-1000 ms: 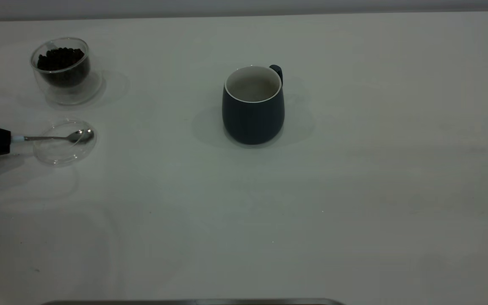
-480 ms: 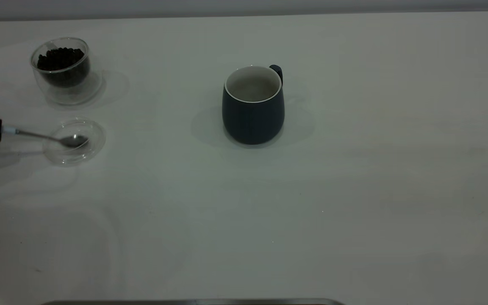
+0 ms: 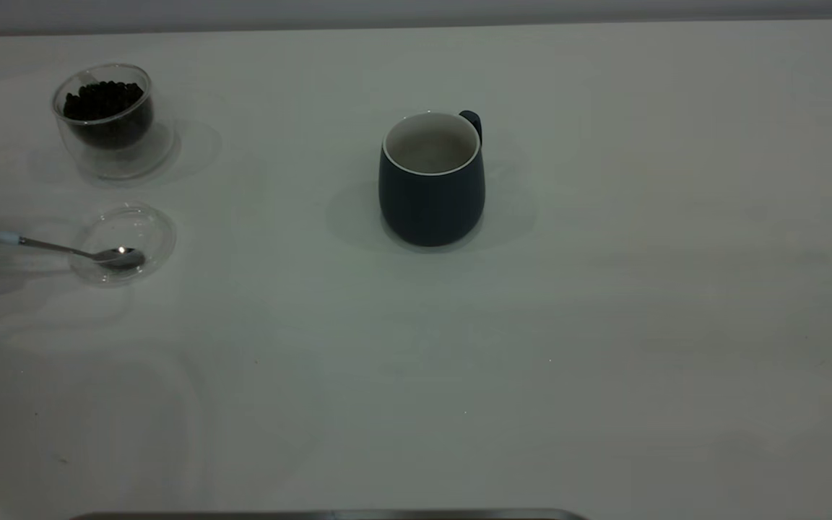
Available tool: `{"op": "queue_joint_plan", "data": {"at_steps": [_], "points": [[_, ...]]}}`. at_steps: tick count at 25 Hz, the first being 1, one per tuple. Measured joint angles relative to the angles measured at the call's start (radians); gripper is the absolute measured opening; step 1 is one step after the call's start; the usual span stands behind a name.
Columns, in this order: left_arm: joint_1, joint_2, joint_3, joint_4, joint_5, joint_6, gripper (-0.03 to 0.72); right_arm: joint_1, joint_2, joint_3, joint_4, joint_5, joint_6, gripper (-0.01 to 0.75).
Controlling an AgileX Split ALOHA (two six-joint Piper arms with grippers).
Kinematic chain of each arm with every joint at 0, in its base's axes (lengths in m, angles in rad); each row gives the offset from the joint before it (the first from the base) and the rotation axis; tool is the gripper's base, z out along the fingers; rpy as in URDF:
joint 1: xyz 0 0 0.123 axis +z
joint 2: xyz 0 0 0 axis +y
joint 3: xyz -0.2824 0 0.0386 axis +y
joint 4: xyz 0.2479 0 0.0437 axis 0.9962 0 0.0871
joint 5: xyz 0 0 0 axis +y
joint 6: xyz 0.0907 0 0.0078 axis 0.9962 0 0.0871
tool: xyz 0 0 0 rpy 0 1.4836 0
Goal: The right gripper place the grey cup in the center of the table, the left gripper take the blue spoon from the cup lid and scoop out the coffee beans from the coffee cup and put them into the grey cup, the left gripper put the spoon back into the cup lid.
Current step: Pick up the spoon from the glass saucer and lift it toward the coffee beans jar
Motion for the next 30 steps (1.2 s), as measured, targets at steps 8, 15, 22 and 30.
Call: {"op": "queue_joint_plan", "data": {"at_steps": [8,15,22,30], "points": [[0.0,-0.019,-0.123,0.017,0.004,-0.089,0.126,0.0,0.0,0.0,0.0,0.0,0.0,0.461],[0.0,-0.091,-0.137,0.03,0.012,-0.167,0.126,0.0,0.0,0.0,0.0,0.0,0.0,0.461],[-0.005,-0.128,-0.137,0.075,0.014,-0.226,0.126,0.0,0.0,0.0,0.0,0.0,0.0,0.461],[-0.071,-0.238,-0.137,0.065,0.023,-0.184,0.126,0.0,0.0,0.0,0.0,0.0,0.0,0.461]]}}
